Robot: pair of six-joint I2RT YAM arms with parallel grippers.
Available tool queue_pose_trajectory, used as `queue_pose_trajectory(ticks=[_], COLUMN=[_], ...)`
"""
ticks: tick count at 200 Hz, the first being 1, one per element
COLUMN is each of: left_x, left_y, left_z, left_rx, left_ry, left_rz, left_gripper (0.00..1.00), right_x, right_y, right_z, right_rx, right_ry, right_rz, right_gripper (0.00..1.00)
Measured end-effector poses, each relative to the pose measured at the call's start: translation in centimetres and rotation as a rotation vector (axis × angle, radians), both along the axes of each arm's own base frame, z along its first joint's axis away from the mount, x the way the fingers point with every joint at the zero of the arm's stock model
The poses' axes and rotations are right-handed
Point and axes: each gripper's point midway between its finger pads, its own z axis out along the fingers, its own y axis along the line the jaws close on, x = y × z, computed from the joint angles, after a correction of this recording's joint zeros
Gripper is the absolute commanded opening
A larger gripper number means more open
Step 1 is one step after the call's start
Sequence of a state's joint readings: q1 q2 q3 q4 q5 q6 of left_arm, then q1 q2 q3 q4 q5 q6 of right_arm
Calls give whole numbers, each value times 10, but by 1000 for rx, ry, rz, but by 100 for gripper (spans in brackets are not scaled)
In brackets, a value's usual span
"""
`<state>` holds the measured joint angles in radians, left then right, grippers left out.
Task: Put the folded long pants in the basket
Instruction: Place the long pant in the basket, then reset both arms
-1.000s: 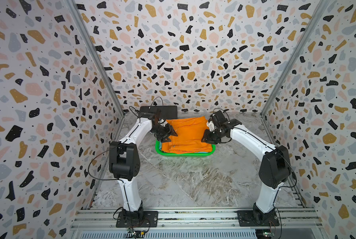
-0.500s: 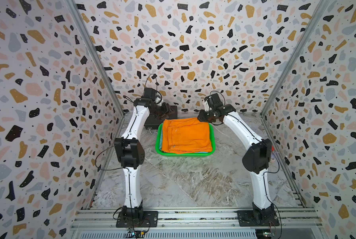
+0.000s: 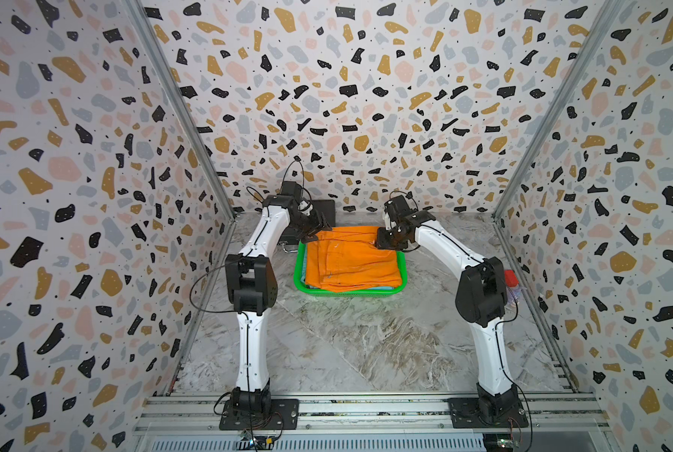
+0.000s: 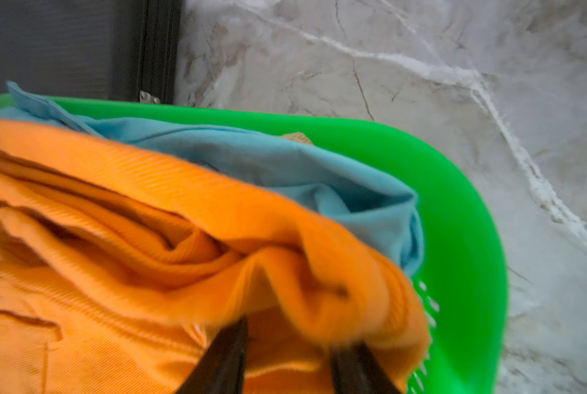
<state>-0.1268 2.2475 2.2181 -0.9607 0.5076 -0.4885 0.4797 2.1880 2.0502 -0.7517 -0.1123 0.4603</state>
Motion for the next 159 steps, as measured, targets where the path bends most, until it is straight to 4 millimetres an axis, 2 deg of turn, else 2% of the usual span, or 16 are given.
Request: queue_pose_trajectory(ticks=[11, 28, 33, 43, 53, 63, 75, 83, 95, 101, 109, 122, 130, 137, 144, 159], left_x=[-4, -18, -27, -47, -71, -94, -118, -131, -142, -147, -154, -173, -184, -190, -191, -187], left_y=[7, 26, 35, 53, 72, 90, 110, 121, 131, 136, 143, 153, 158, 162, 166, 172], left_z=[30, 91, 114, 152, 183, 198, 199, 186, 143, 108, 62, -21, -52, -67, -75, -78], left_rx=[32, 106, 138, 196, 255, 309, 375, 424, 490, 528, 577, 660, 701, 730, 754, 789], left_ry=[-70, -230, -295, -417, -546, -666, -806, -879, -945, -936, -895, -743, -675, -643, -634, -646], left_rz=[14, 57, 82, 131, 198, 264, 330, 357, 377, 378, 380, 336, 307, 297, 303, 327], left_gripper=[73, 79, 83, 98, 100, 100, 100, 100, 100, 100, 100, 100, 100, 100, 100, 100], right_x=[0, -4, -6, -15, -29, -46, -69, -83, -100, -107, -115, -126, -129, -128, -124, -114], right_y=[-7, -25, -33, -50, -72, -91, -112, -124, -140, -148, -160, -181, -191, -199, -205, -212], right_z=[20, 63, 77, 101, 124, 134, 134, 120, 86, 66, 30, -25, -46, -54, -54, -45], right_rx=[12, 40, 46, 50, 37, 15, -31, -73, -147, -192, -276, -416, -494, -547, -594, -653], right_ry=[-32, -127, -166, -254, -377, -491, -659, -733, -825, -849, -835, -746, -697, -682, -683, -708], right_rz=[-7, -14, -20, -24, -35, -30, -32, -37, -38, -41, -41, -37, -36, -47, -74, -124], right_gripper=[70, 74, 77, 80, 83, 99, 100, 100, 100, 100, 100, 100, 100, 100, 100, 100])
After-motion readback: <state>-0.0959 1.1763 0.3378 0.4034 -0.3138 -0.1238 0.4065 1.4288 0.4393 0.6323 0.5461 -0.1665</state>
